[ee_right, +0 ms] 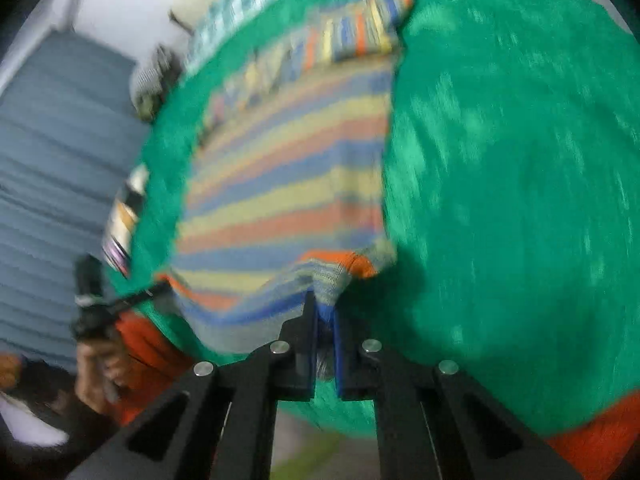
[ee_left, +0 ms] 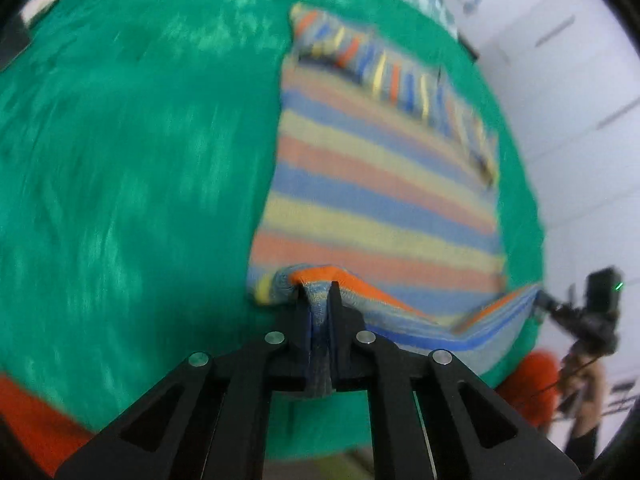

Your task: Fold small clothes

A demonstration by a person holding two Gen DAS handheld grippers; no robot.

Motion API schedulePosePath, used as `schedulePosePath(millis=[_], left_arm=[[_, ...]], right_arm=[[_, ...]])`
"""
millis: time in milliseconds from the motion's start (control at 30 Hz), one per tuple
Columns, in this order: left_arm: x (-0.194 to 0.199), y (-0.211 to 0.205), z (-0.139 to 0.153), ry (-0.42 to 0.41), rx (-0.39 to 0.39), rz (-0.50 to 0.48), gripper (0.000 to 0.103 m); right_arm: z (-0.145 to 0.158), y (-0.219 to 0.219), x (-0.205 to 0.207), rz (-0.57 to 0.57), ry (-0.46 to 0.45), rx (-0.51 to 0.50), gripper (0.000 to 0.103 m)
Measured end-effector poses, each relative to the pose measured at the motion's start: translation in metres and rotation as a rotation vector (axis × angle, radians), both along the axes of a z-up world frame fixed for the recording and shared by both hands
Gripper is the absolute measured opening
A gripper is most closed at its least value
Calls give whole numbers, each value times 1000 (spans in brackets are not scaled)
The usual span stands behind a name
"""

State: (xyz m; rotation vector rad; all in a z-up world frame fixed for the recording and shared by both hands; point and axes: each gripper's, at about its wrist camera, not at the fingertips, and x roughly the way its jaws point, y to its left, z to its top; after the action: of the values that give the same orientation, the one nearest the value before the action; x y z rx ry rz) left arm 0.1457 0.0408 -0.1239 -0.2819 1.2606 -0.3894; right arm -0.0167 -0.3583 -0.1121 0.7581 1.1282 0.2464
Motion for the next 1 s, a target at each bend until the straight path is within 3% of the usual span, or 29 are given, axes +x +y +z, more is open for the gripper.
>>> schedulePosePath(millis=[200, 400, 467, 533, 567, 600, 633, 767, 867, 933, 1000], left_arm=[[138, -23, 26, -97, -39, 43, 4], [243, -55, 14, -81, -6, 66, 5], [277, -64, 4, -82, 13, 81, 10], [305, -67, -5, -91, 48, 126, 44], [312, -65, -9, -88, 81, 157, 76], [316, -61, -9, -102, 110, 202, 80], [314, -55, -6, -130, 108, 227, 80], [277, -40, 12, -227, 92, 230, 80], [231, -53, 18, -312, 134, 124, 83], [206, -70, 10, -313, 145, 8, 86], [186, -87, -7, -277, 198, -87, 86]], right_arm=[[16, -44, 110, -110, -118, 0, 6], [-4, -82, 227, -168, -97, 26, 6], [-16, -91, 264, -191, -85, 41, 6], [-30, -105, 292, -250, -127, 85, 10], [-35, -110, 299, -282, -140, 86, 16], [-43, -115, 305, -344, -136, 58, 25], [-48, -118, 305, -398, -125, 32, 45], [-34, -109, 284, -400, -183, -51, 46], [-7, -70, 262, -208, -274, -200, 46], [0, -41, 253, -65, -315, -235, 46], [-5, -3, 258, 98, -280, -252, 47]])
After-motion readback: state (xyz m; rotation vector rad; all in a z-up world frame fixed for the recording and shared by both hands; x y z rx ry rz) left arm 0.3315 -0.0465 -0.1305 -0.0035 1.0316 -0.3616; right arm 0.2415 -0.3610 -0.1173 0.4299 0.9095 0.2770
